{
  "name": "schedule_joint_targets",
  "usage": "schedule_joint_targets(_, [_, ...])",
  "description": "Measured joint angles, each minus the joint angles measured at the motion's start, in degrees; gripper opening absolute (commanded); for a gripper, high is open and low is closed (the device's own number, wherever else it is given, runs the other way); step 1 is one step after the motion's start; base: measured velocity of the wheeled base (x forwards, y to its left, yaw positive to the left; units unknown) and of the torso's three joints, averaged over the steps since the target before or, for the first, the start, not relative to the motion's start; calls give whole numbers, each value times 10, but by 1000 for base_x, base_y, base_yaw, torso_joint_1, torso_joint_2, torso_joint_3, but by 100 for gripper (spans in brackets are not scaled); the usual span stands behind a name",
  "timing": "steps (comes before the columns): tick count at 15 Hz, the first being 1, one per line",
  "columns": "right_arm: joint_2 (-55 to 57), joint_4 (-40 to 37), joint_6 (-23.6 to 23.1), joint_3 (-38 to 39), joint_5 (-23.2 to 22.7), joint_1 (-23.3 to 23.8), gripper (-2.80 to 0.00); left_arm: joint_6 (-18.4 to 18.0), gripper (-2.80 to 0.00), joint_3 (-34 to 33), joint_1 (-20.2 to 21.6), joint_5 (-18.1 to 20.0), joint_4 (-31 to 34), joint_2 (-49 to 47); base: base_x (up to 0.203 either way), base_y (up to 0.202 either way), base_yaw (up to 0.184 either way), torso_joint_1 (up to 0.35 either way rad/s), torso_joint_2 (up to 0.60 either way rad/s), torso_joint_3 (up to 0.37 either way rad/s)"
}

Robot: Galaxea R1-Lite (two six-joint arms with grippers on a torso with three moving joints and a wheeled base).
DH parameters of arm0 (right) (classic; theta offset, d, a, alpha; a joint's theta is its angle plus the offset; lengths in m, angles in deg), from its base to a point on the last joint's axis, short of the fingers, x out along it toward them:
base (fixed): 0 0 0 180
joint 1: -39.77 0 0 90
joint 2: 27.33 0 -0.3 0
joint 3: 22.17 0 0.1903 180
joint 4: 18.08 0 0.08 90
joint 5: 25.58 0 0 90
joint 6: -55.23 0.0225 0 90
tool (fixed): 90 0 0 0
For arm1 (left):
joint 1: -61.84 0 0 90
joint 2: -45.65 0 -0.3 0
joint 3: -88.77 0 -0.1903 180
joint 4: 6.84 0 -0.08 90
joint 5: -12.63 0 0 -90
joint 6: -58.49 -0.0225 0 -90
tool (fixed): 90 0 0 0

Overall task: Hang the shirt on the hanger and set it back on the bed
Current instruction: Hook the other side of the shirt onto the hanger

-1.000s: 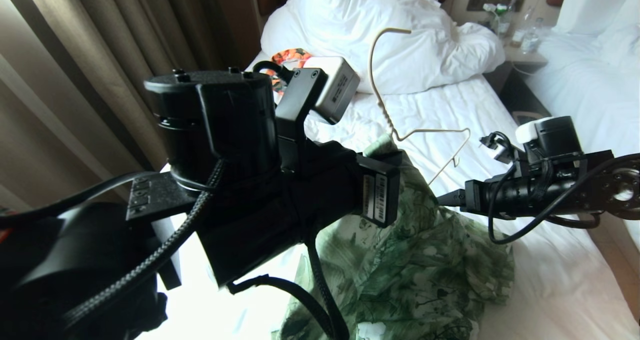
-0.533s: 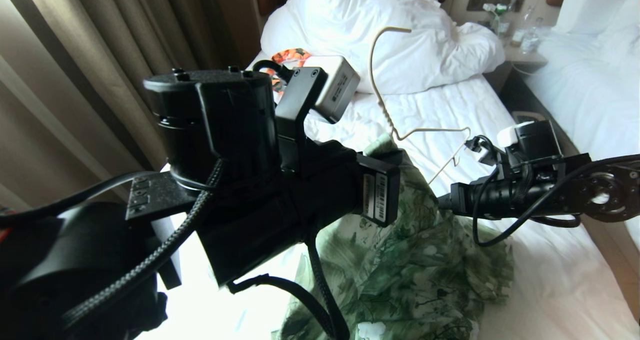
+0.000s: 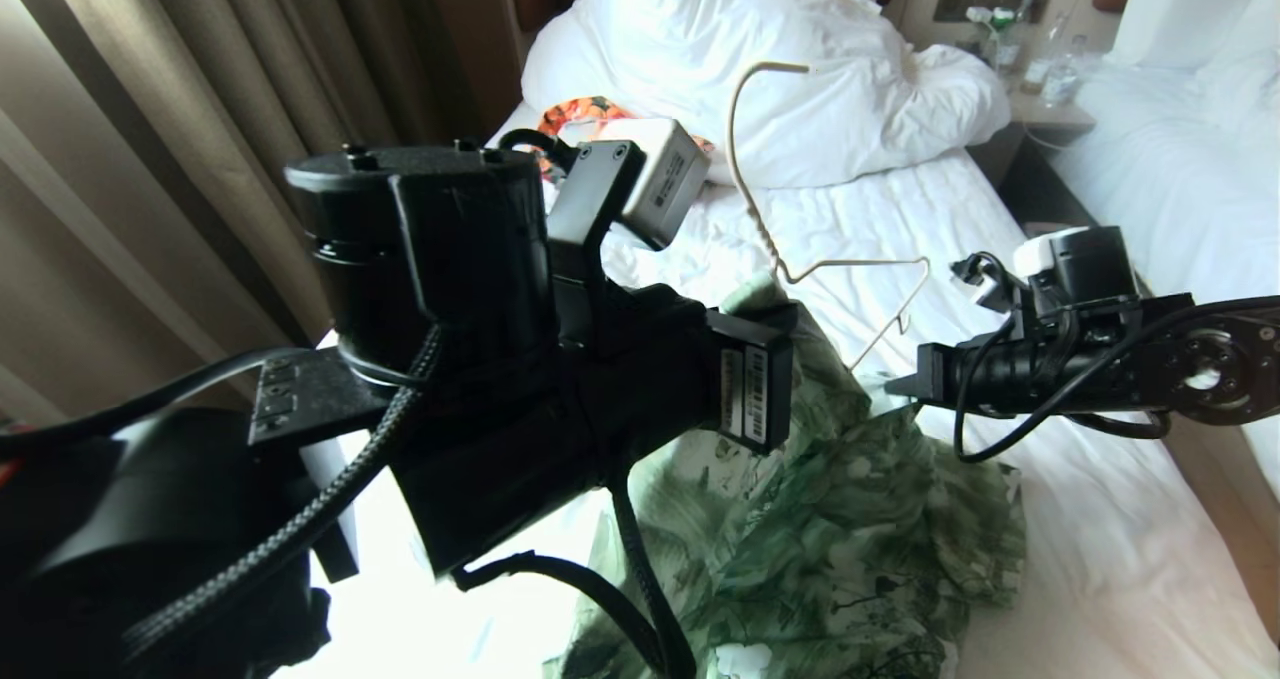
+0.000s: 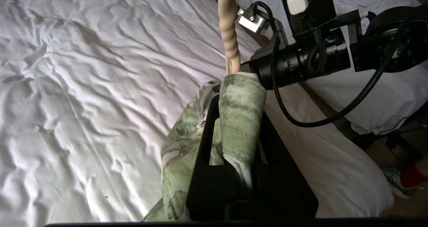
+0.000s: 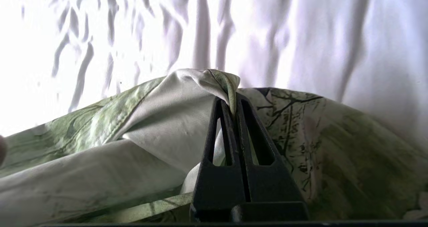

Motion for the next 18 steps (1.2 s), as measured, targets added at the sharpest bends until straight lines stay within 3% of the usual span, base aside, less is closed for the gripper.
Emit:
schedule_joint_targets(5, [-6, 0, 0, -23, 0, 35, -280, 9, -280, -8, -15, -4, 1, -11, 0, 0, 0, 0, 0, 0])
schedule_joint_targets(18, [-97, -8, -3, -29, 5, 37, -280, 8, -280, -15, -26, -22, 1, -32, 0, 0, 0, 0, 0, 0])
